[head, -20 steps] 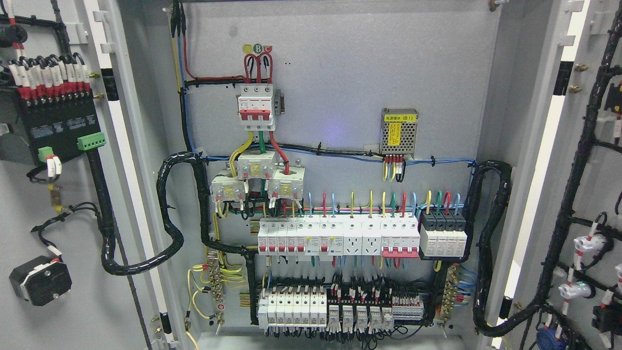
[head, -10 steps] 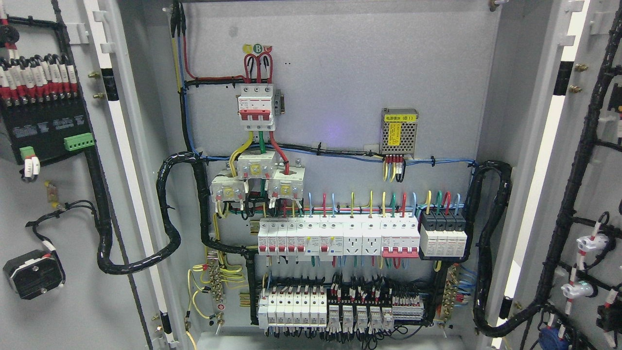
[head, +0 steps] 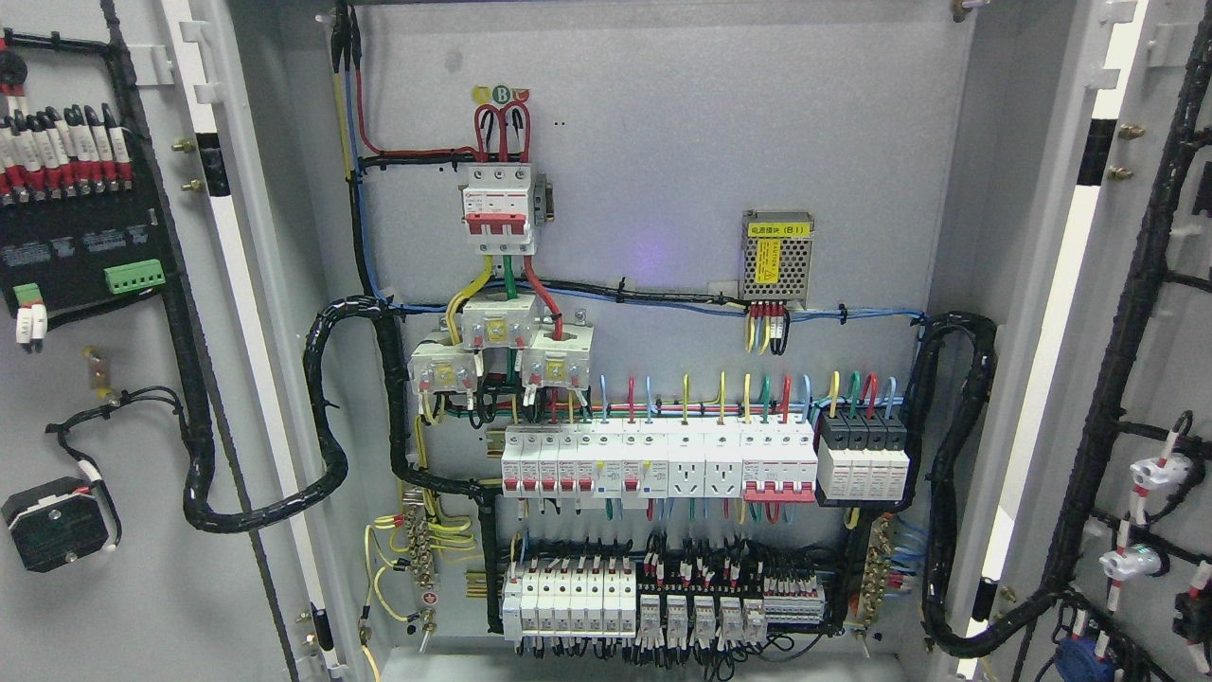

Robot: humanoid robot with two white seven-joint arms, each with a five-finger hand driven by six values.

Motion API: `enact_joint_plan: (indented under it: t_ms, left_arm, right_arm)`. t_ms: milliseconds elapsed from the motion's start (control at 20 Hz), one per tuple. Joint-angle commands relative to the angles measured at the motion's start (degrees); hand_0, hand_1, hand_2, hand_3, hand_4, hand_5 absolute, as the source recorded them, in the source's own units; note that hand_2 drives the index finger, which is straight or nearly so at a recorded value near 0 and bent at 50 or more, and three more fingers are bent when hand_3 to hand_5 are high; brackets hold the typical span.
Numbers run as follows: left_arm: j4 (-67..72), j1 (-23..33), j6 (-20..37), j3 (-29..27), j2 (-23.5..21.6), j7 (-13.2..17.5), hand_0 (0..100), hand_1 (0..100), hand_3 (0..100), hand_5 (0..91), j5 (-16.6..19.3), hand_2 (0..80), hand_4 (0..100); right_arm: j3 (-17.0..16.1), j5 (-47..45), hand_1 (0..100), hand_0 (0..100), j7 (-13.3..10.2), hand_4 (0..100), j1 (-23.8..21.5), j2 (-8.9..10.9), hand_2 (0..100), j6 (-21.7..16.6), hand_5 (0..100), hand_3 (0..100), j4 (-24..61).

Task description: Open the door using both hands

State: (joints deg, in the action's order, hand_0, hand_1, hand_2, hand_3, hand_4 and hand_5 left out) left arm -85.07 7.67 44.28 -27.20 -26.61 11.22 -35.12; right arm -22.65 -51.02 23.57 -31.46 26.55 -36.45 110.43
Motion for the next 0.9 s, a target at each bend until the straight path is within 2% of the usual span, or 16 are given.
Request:
enact_joint_plan:
  t_ms: [0,451,851]
  left_arm:
    - [7.5,-3.2,14.7,-0.3,-3.1,0.0,0,0,0,0.0,0.0,0.0,0]
    - [14.1,-8.0,14.2,2.0,-4.9,0.0,0,0,0,0.0,0.6,0.0,0]
    - [17.4,-11.5,14.2,3.2,-5.6,0.1,0,0,0,0.0,0.8,0.0,0]
  right_arm:
    - [-1.7,-0.5,0,38,0.0,0,-0.6,-1.06,0,0.0,0,0,-1.4]
    - [-3.3,-0.6,0,38,0.0,0,-0.8,-1.76,0,0.0,0,0,-2.1]
    - [-3.0,-0.6,0,38,0.0,0,-0.8,-1.76,0,0.1,0,0,-2.1]
